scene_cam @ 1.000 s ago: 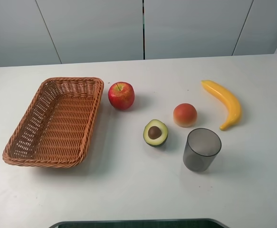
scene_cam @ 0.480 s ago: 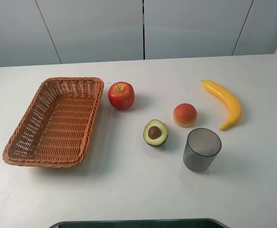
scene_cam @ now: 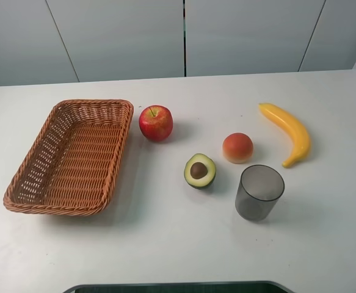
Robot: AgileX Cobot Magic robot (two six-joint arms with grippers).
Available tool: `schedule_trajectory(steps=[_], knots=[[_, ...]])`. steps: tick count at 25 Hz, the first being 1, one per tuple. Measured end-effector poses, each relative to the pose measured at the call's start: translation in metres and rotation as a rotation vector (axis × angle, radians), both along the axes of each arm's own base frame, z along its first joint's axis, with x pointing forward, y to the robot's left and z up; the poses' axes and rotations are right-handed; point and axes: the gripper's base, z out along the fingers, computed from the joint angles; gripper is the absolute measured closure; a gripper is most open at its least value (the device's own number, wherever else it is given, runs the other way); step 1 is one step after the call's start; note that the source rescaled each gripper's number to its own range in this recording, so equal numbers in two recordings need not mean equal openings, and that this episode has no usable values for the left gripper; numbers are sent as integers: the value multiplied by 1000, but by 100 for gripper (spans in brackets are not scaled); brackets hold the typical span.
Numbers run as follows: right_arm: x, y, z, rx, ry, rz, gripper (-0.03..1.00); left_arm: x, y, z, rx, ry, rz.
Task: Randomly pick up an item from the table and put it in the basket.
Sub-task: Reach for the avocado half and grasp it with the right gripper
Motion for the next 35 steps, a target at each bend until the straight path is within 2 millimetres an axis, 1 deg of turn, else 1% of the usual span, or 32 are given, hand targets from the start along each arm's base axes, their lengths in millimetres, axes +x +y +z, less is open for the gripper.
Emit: schedule_trajectory(steps=[5,8,10,13,19,22,25,27,30,35], knots=[[27,7,21,5,98,40,-3,0,0,0,3,0,-2],[48,13,28,31,181,66,-3,0,0,0,3,0,-2],[60,18,29,50,242,87,-3,0,0,0,3,0,-2],[79,25,25,99,349,116,-3,0,0,0,3,0,-2],[110,34,8,136,551,147,-3,0,0,0,3,0,-2],[124,42,-4,113,652,179,-3,0,0,0,2,0,-1],[135,57,-17,48,741,219,-3,0,0,0,2,0,-1],[142,72,-25,-2,761,256,-3,0,0,0,2,0,-1],[154,97,-36,-81,769,325,-3,0,0,0,2,0,-1],[179,142,-51,-151,846,390,-3,0,0,0,2,0,-1]])
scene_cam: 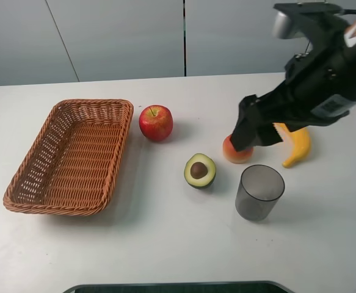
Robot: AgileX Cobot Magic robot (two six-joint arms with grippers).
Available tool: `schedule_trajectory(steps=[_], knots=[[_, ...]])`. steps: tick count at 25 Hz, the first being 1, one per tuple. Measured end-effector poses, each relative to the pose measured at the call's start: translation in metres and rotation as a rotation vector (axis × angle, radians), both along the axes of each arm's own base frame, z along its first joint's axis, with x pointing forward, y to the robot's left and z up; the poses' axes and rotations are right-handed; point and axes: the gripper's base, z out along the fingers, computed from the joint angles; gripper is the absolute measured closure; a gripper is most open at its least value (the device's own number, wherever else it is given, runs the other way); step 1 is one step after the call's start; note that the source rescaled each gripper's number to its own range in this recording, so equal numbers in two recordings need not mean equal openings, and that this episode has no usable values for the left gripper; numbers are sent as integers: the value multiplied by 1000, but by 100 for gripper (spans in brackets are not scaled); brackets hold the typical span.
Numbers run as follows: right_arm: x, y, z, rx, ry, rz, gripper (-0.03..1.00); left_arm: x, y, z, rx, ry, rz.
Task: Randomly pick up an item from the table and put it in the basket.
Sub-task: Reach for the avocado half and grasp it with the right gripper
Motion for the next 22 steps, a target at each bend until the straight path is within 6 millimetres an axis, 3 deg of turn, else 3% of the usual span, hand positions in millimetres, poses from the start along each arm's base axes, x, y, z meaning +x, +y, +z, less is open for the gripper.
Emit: schedule_trajectory(steps=[5,13,22], knots=[[18,41,-8,-25,34,67,-3,0,0,0,0,0,0],[32,91,-38,-61,134,6,-3,0,0,0,0,0,0],[48,111,-96,-240,157,-180,-3,0,0,0,0,0,0]])
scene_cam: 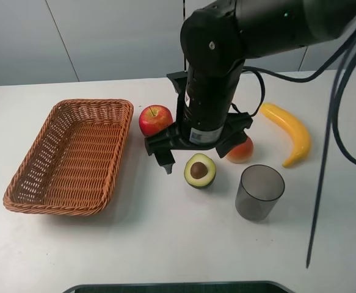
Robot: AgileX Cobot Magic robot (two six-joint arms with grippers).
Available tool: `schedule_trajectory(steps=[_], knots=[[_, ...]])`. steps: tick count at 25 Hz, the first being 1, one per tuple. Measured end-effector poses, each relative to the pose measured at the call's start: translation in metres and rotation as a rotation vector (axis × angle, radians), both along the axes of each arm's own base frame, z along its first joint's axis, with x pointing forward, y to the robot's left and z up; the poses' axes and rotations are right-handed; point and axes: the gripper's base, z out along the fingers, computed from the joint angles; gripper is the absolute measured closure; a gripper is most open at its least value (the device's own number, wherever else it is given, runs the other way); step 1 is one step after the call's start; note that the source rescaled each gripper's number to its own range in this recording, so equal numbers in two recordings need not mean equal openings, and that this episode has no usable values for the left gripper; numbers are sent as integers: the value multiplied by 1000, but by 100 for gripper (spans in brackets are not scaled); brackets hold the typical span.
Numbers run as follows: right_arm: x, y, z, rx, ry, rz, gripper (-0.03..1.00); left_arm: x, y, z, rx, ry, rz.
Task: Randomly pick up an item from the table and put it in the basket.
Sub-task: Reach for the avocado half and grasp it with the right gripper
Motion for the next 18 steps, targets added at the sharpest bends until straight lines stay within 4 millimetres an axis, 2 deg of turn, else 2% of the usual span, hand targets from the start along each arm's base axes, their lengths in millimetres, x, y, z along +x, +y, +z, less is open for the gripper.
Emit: schedule_trajectory(steps=[11,18], knots=[[11,7,-38,-20,-14,-155,-3,0,0,0,0,0,0],[14,6,-45,-44,-32,-188,-3,0,0,0,0,0,0]])
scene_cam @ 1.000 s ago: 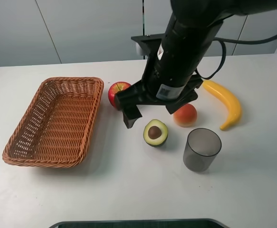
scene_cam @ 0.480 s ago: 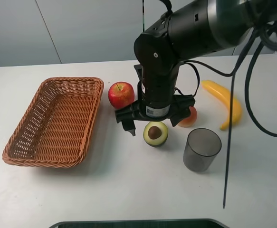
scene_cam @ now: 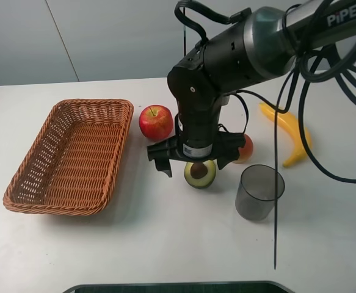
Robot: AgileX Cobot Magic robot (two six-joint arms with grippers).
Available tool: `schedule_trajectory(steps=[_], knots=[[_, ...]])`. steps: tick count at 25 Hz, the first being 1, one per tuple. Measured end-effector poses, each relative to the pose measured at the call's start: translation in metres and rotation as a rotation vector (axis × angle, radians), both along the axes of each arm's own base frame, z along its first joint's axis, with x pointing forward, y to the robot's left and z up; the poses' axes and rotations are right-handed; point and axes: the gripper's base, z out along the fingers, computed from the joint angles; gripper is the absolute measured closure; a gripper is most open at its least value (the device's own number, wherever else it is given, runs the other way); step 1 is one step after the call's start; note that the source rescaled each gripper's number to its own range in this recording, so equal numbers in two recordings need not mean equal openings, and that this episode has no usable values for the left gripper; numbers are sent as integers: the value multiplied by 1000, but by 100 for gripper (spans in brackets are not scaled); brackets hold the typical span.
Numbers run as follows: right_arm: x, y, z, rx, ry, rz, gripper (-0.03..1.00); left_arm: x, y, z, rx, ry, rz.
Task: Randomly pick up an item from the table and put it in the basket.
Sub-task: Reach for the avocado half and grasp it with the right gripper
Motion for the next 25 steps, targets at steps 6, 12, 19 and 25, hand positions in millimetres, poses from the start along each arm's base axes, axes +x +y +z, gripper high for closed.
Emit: schedule_trajectory(steps=[6,12,19,25], knots=[[4,-3,0,-17,-31,-16,-3,0,0,0,0,0,0],[6,-4,-7,-42,-38,-22,-3,0,0,0,0,0,0],[7,-2,-23,-51,-24,-19,-3,0,0,0,0,0,0],[7,-1,-31,-50,-17,-21,-3,0,0,0,0,0,0]])
